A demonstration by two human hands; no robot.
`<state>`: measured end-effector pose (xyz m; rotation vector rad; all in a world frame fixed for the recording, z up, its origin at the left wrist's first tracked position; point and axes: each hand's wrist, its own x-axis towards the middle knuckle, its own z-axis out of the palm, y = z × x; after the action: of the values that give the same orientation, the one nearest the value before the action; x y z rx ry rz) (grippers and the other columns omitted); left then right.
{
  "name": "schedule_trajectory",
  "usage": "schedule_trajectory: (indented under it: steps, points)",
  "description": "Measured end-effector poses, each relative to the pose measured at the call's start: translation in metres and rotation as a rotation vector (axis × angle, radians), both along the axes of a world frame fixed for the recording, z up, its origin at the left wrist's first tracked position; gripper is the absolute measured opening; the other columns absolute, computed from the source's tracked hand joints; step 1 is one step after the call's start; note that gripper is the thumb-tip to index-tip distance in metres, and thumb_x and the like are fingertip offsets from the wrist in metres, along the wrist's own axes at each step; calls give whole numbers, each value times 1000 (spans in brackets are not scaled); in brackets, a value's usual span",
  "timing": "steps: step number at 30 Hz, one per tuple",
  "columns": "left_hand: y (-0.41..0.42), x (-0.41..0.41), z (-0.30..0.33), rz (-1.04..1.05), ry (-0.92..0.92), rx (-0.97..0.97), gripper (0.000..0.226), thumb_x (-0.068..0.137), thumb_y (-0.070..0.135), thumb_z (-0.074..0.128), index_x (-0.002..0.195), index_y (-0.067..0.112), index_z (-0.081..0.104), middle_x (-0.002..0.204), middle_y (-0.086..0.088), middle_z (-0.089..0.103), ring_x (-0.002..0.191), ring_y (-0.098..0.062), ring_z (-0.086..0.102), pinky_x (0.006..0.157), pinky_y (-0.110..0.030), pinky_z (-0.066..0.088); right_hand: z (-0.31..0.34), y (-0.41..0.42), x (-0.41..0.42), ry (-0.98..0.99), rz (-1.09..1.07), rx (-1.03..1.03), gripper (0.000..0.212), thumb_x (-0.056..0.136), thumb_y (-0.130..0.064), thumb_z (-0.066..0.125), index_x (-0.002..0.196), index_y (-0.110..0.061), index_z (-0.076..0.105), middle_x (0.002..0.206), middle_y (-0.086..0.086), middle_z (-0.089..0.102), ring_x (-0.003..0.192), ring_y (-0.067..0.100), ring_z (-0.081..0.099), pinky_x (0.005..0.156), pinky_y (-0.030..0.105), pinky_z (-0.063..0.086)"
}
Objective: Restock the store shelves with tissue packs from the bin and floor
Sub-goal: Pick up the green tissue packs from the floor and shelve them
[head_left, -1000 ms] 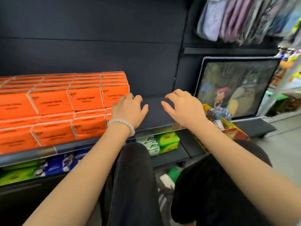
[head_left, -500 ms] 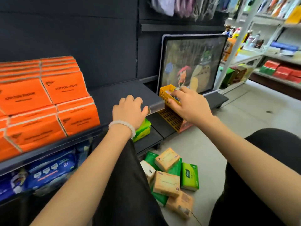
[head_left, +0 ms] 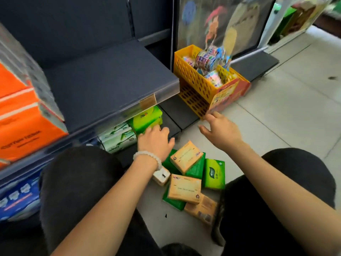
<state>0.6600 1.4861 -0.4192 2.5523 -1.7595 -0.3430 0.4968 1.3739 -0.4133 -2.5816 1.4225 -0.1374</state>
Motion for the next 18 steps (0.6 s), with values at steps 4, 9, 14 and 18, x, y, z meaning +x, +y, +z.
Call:
schedule_trajectory:
  steps: [4, 9, 14, 18]
  points:
    - [-29, -9, -24, -40, -52, 116, 40, 96, 46, 35, 125, 20, 46, 127, -6, 47, 121, -26, 42, 91, -41, 38, -31, -22, -6, 53, -16, 124, 40, 94, -41, 48, 126, -18, 52, 123, 6, 53, 114, 29, 49, 82, 39, 45]
    - [-24, -28, -61, -92, -24, 230, 39, 97, 43, 37, 127, 20, 46, 128, -7, 47, 121, -27, 42, 92, -41, 39, -70, -32, -13, 41, -28, 302, 46, 91, -40, 55, 131, -18, 50, 129, 5, 50, 117, 26, 49, 86, 37, 45]
    - [12, -33, -110, -65, 30, 305, 40, 94, 43, 44, 127, 21, 46, 128, -6, 48, 122, -26, 42, 92, -40, 39, -105, -25, -34, 26, 3, 415, 55, 86, -38, 65, 132, -14, 49, 129, 10, 50, 116, 28, 51, 94, 37, 43]
    - [33, -41, -143, -77, 42, 314, 42, 90, 49, 48, 122, 23, 48, 126, -2, 49, 121, -22, 43, 95, -40, 39, -122, -20, -41, 28, -27, 463, 56, 87, -38, 64, 134, -13, 47, 129, 10, 50, 110, 27, 53, 91, 35, 43]
